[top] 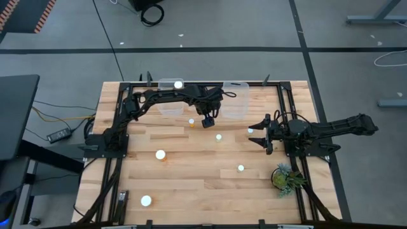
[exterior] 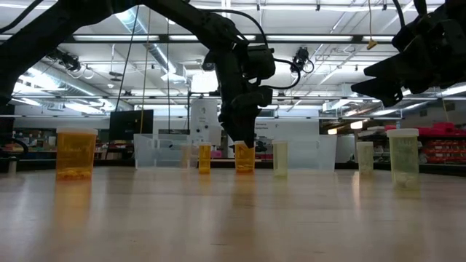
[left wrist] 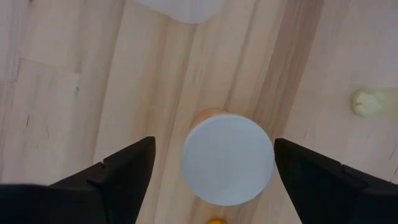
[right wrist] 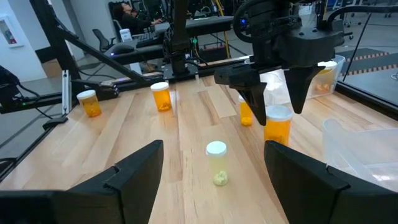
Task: Pick and place medicine bottles into bin by pill shape (circle, oval)
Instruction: Put the large orange pill bottle into the left transparent bin
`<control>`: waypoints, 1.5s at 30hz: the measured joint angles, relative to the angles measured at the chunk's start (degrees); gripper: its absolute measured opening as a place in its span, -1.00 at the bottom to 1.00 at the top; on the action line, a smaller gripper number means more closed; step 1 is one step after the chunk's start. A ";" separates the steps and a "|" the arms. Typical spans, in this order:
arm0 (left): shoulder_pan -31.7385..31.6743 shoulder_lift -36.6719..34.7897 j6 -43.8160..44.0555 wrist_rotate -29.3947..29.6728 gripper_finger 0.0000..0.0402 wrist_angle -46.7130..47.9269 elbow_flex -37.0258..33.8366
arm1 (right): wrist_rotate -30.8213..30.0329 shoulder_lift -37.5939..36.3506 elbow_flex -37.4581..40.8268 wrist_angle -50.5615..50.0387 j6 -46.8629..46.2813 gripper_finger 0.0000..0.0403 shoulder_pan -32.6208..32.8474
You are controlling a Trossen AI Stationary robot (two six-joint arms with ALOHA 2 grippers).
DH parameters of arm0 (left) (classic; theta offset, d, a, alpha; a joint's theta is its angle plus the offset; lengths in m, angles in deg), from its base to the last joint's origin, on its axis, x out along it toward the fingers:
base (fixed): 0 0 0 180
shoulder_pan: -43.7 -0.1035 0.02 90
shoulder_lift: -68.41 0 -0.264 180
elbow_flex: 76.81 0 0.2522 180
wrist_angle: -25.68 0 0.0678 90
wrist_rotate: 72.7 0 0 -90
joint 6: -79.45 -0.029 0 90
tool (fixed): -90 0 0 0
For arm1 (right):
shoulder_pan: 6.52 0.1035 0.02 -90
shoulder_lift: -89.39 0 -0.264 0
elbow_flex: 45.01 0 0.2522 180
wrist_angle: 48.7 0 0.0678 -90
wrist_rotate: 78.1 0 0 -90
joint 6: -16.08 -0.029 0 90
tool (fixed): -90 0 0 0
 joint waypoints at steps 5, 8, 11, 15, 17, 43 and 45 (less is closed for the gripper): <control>0.11 -0.02 0.02 0.11 0.61 0.00 0.00 | 0.00 0.00 0.00 -0.01 0.00 0.41 -0.01; 0.61 -0.02 -0.01 1.87 0.60 -0.02 0.00 | 0.00 0.00 0.01 -0.01 0.00 0.41 -0.01; 1.00 -0.02 -0.02 2.56 0.60 -0.02 0.00 | 0.00 0.00 0.02 0.00 0.00 0.41 0.00; 1.55 -0.02 -0.25 2.58 0.60 -0.01 0.00 | 0.00 0.00 0.00 -0.01 0.00 0.41 0.00; 1.83 -0.02 -0.48 2.58 0.60 0.00 0.00 | 0.00 0.00 0.00 0.00 0.00 0.41 -0.01; 1.91 -0.04 -1.72 2.60 0.18 0.26 0.00 | -0.01 0.00 0.01 -0.01 0.00 0.41 -0.01; 1.93 -0.04 -1.79 2.60 0.14 0.26 0.00 | 0.00 0.00 0.00 -0.02 0.00 0.41 0.00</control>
